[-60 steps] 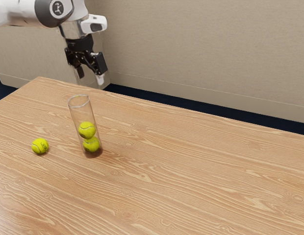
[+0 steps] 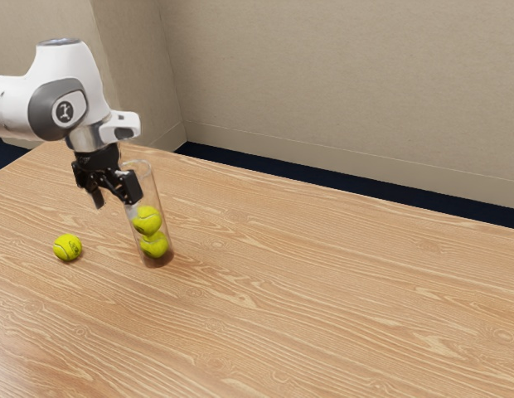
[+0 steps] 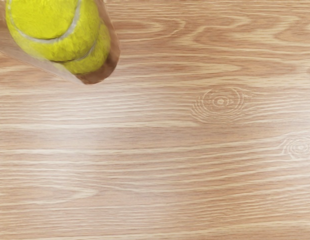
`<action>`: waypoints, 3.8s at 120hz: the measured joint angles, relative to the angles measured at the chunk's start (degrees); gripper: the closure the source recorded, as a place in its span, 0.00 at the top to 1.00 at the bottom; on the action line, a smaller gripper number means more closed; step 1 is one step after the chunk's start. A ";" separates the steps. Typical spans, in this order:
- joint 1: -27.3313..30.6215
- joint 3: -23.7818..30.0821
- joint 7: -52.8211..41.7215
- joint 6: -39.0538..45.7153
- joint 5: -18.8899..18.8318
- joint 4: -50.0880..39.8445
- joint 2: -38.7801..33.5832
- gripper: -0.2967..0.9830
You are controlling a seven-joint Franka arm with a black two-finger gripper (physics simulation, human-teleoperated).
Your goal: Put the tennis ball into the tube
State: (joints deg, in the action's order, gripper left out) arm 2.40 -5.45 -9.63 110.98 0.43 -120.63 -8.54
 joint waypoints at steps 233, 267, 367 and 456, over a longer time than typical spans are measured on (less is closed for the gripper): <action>13.33 -11.85 -8.59 24.54 8.07 11.59 35.79 0.53; 13.07 -9.60 -8.82 23.89 7.68 6.36 21.73 0.48; 12.33 6.05 -2.78 11.24 -3.10 10.44 7.08 0.53; 7.86 8.92 0.23 -3.01 -2.83 26.39 8.86 0.75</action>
State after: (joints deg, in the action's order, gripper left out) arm 10.26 3.46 -9.40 107.97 -2.39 -94.24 0.32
